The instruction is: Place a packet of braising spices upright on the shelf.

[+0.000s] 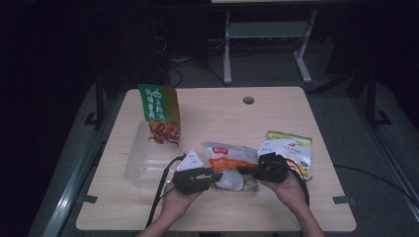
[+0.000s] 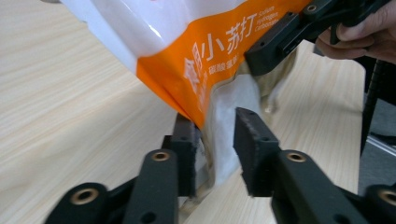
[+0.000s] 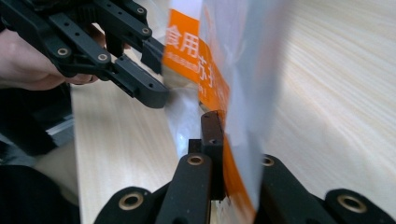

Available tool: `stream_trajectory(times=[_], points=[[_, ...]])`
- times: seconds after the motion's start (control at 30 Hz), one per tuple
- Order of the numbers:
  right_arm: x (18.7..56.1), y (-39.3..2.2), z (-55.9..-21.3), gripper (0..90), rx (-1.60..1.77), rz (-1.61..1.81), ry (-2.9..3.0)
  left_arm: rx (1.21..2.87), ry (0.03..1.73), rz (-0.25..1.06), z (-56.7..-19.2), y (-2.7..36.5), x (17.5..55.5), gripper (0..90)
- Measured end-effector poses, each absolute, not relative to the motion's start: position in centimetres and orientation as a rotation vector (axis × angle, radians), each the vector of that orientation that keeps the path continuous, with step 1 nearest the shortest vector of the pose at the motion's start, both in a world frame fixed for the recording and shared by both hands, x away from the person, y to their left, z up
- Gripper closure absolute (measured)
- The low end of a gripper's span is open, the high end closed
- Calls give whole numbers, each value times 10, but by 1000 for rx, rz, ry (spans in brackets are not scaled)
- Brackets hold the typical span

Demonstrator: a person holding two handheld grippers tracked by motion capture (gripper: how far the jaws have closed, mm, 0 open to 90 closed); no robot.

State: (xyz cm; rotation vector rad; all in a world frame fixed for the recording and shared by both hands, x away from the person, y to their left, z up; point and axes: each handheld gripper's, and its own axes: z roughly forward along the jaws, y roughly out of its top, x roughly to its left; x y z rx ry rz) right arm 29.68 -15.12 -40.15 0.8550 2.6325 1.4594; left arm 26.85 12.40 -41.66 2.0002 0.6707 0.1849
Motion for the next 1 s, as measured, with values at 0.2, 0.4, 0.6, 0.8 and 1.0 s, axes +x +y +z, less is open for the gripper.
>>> stream_trajectory(times=[0.2, 0.4, 0.6, 0.8, 1.0], points=[[298, -150, -393, 899, 879, 1464, 2608, 2025, 661, 225, -413, 136, 254, 593], [307, -144, -380, 900, 868, 1451, 2594, 2038, 640, 243, -410, 149, 239, 548], [318, -133, -367, 900, 844, 1469, 2598, 2050, 613, 217, -417, 155, 225, 526], [327, -109, -347, 900, 773, 1506, 2598, 2063, 561, 210, -421, 153, 220, 502], [337, -77, -327, 900, 689, 1568, 2619, 2042, 560, 193, -423, 154, 216, 496]])
